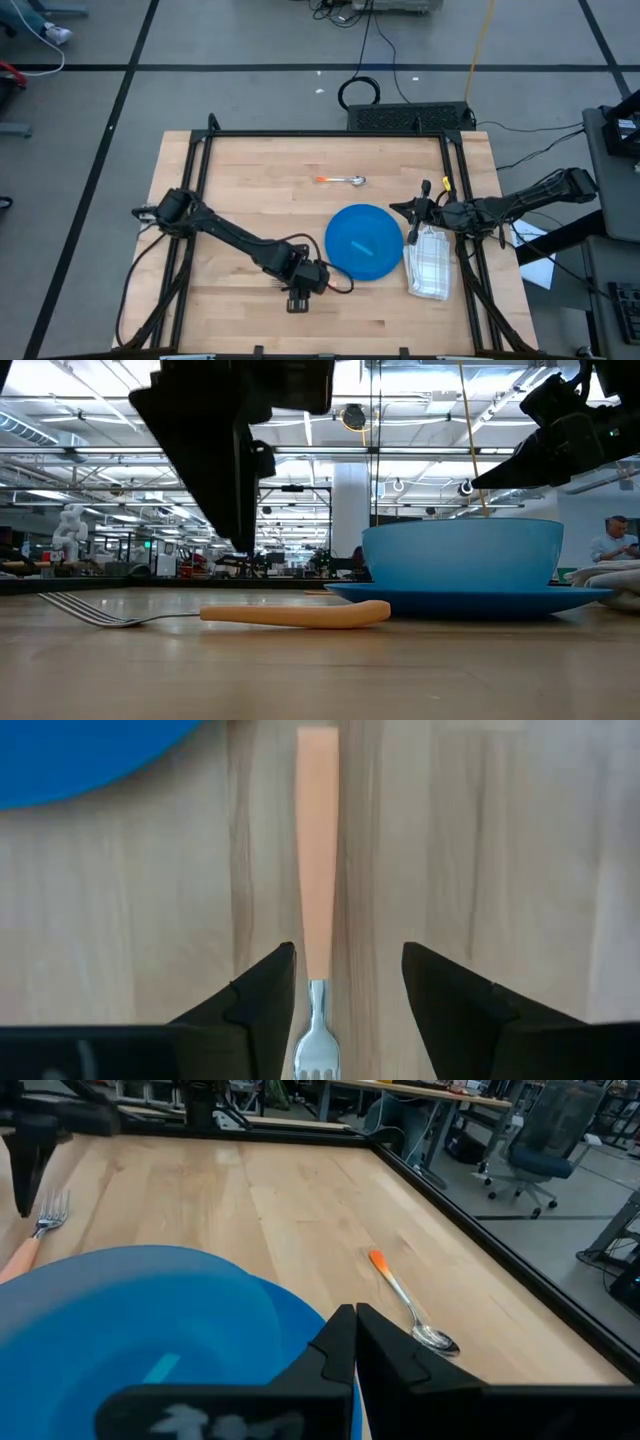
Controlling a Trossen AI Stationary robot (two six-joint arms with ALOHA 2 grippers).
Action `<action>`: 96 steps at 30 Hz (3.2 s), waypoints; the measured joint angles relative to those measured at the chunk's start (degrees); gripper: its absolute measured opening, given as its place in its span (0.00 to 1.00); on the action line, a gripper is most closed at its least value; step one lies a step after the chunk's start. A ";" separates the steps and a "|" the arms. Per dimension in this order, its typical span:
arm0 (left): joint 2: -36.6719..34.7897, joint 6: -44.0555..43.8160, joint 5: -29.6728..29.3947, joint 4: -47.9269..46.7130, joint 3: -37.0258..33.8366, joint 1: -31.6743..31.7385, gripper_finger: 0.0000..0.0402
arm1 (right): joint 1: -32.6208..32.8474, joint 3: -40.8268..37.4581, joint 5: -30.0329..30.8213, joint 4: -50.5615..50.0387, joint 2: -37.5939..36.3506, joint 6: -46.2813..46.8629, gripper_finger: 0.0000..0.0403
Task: Set table place
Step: Put the light orange fork to the left of the blue plate
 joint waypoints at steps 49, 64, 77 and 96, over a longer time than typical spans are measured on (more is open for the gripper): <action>6.40 12.24 -0.35 -0.77 -0.20 0.02 0.07 | 0.01 0.02 0.00 0.52 0.00 0.00 0.00; 5.77 45.98 -1.64 -22.36 3.64 0.01 0.07 | 0.02 0.02 0.00 1.18 -0.01 0.48 0.00; 5.67 75.47 -12.63 -24.59 8.22 5.08 0.07 | 0.02 0.02 -0.01 1.29 0.02 0.49 0.00; 4.84 100.61 -17.38 -23.84 2.07 8.26 0.07 | 0.02 0.02 0.00 1.80 0.04 0.36 0.00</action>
